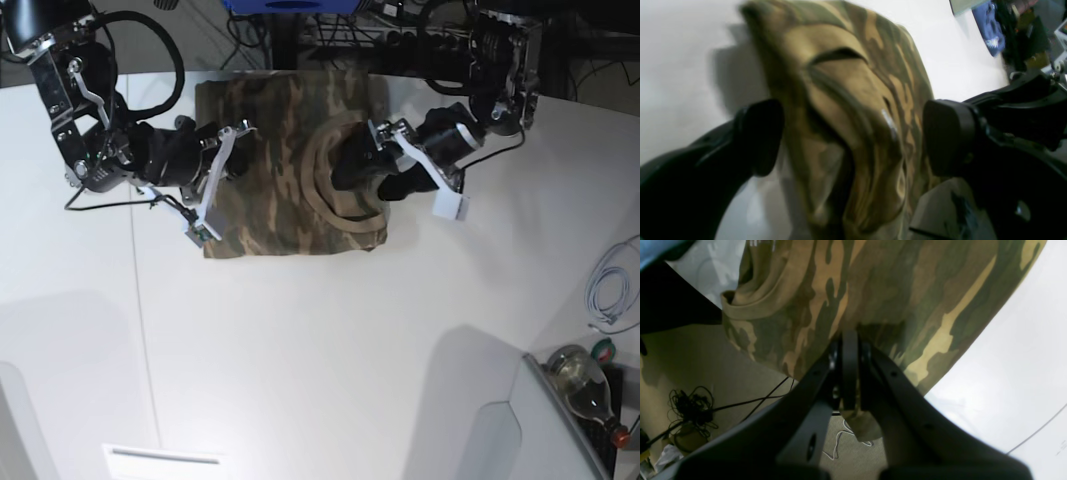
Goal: Layout the t-shirt on the table in an organized manner, then fold the t-shirt properly
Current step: 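Grasp the folded shirt edges with both grippers near the collar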
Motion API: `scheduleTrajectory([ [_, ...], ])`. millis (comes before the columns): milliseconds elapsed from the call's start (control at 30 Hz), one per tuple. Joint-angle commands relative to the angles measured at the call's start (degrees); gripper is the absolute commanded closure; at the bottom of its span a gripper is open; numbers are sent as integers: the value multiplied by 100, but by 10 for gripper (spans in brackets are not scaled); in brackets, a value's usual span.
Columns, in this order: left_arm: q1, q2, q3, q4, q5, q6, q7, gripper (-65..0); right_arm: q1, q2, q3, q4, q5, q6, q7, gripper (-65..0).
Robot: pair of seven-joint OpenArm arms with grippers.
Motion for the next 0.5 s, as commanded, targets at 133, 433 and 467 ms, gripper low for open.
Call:
scheduleTrajectory([
  [133,-237,-8,143,-549,-124,-80,-114,-632,55,20,26,87,70,54,64,-5],
  [433,-456,291,117,-1067,1204,-80,-123,-630,46,20,34,87,70,54,64,-5],
  [467,-456,344,117,-1067,1353,-80,-123,-629,46,11,34,87,70,54,64,-5],
])
